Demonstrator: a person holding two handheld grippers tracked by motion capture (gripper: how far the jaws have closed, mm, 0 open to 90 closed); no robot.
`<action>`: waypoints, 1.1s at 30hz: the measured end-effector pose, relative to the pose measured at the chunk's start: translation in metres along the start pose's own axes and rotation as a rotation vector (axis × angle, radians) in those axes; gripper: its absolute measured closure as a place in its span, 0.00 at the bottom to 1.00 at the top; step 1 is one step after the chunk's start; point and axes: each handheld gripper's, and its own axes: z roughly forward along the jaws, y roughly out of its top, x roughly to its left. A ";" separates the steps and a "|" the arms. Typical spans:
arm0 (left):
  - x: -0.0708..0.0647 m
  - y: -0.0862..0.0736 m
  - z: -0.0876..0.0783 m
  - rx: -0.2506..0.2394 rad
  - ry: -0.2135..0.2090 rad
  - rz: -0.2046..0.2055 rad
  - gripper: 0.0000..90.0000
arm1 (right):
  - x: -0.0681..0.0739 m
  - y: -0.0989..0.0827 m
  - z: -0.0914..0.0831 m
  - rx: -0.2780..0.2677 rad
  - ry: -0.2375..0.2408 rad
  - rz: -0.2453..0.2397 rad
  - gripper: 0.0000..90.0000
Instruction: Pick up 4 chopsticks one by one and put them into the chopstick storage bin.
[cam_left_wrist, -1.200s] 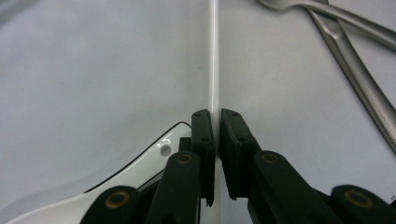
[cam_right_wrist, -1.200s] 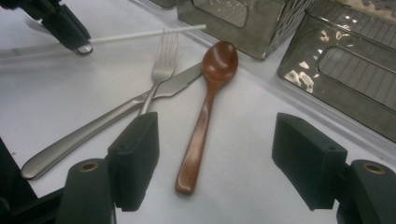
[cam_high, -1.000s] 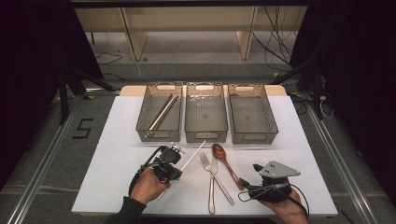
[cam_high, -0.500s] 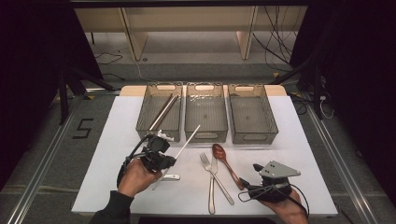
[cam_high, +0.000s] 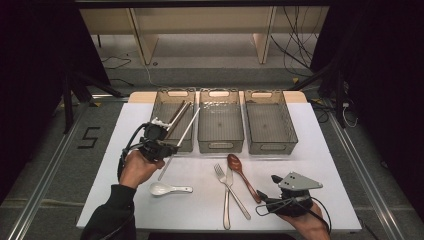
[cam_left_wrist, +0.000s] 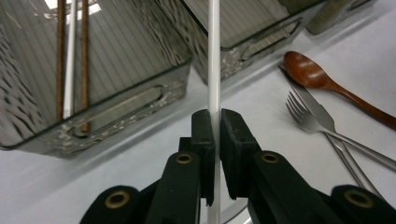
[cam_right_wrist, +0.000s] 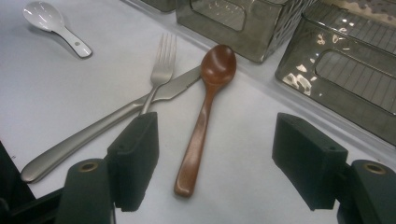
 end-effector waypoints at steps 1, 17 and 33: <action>0.002 0.002 0.000 -0.007 0.006 -0.005 0.93 | 0.000 0.000 0.000 -0.001 0.000 0.000 0.36; 0.027 0.033 -0.002 -0.070 0.050 -0.008 0.93 | 0.000 0.000 0.001 0.004 0.003 0.001 0.36; 0.051 0.067 0.016 -0.080 0.144 0.025 0.93 | -0.001 -0.001 0.001 0.003 0.004 0.004 0.36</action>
